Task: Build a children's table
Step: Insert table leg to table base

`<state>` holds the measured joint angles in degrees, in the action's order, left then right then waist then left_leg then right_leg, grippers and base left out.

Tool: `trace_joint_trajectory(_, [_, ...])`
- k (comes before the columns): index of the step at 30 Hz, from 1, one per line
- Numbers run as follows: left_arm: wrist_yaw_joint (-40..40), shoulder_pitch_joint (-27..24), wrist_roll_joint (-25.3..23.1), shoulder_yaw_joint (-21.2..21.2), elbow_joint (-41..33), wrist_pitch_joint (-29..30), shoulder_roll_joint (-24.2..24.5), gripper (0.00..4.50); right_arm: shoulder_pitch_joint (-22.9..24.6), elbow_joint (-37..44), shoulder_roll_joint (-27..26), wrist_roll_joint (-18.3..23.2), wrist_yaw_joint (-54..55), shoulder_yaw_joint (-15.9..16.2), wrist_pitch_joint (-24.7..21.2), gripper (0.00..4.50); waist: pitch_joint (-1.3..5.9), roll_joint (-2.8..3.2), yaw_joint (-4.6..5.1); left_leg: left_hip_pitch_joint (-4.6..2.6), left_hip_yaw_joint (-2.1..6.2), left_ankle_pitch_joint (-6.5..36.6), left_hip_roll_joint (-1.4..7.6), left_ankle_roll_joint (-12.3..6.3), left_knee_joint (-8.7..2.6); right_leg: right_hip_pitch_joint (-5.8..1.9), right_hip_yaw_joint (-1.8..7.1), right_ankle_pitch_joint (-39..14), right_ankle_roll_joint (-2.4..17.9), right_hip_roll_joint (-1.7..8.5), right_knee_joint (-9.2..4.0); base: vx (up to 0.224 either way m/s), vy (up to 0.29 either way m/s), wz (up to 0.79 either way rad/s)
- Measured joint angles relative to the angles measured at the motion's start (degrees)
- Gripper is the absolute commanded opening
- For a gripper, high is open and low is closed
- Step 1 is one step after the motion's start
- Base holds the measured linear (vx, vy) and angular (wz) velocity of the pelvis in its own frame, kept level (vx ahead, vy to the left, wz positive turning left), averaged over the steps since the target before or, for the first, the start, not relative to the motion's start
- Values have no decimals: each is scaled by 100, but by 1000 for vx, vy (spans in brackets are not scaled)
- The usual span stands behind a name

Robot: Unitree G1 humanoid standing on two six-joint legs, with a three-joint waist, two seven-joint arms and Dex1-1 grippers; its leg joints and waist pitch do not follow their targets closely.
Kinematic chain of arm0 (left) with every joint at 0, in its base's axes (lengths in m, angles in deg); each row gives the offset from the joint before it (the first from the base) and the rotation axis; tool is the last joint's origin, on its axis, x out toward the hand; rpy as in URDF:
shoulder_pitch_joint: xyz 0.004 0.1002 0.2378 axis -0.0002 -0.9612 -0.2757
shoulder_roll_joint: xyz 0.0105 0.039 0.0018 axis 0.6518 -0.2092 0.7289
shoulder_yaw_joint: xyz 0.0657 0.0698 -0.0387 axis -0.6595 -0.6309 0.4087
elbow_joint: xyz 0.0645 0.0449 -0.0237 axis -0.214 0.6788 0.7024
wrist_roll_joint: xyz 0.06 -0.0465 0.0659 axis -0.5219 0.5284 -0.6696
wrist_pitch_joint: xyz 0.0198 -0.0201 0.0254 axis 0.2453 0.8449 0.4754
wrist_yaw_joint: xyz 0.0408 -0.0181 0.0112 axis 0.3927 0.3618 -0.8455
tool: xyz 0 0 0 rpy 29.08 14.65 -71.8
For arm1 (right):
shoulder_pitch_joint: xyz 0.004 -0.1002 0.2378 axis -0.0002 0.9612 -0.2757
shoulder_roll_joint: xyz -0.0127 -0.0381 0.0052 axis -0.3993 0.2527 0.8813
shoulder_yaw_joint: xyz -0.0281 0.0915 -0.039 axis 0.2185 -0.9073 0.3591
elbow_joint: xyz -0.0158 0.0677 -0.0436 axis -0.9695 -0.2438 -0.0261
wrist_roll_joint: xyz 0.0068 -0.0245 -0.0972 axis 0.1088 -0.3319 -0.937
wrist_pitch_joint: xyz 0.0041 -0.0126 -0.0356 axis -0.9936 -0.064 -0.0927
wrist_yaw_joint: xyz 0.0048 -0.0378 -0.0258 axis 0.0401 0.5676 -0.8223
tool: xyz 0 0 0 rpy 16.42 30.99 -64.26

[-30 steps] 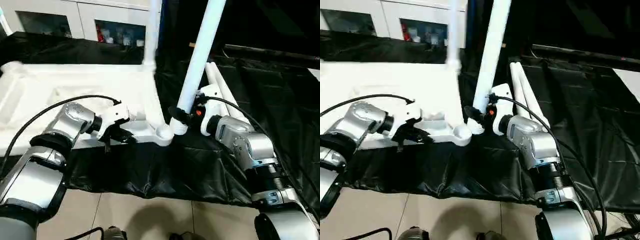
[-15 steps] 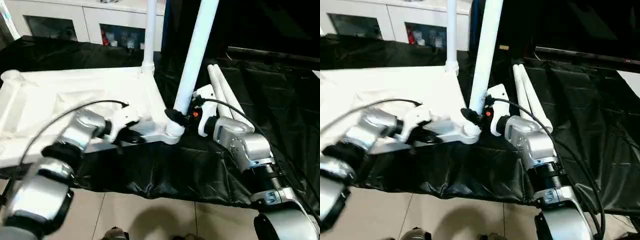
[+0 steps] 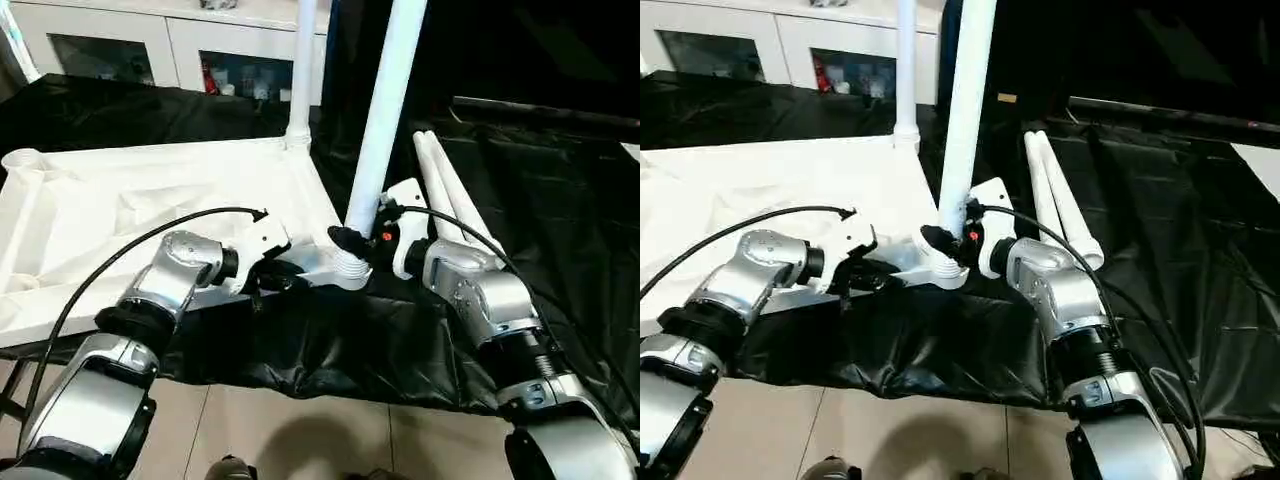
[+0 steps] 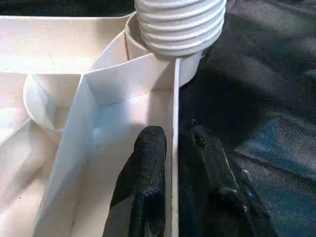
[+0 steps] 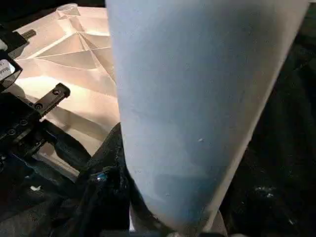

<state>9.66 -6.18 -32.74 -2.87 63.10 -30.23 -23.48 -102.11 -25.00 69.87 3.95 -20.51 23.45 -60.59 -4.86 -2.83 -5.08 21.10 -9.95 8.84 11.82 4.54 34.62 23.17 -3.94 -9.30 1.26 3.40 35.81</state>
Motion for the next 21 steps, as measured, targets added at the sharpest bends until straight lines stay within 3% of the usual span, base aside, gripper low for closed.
trace_joint_trajectory(4, [9,-7,0,5,-11,5,15,49,-14,-125,-9,-6,1,-43,68,190,0,0,5,-3,0,0,0,0,-3,0,0,0,0,-1,0,0,0,0])
trace_joint_trajectory(7, [25,-7,9,21,-7,22,37,11,-68,-271,-16,-10,14,-69,158,190,0,0,14,-4,0,0,0,0,-3,0,-1,0,1,-1,0,0,0,0])
trace_joint_trajectory(21, [186,-199,-1,14,-365,72,220,0,-291,-739,-98,-26,-133,-91,304,190,8,-12,62,-7,-3,1,1,0,-17,5,-1,-6,4,-3,-6,0,0,0])
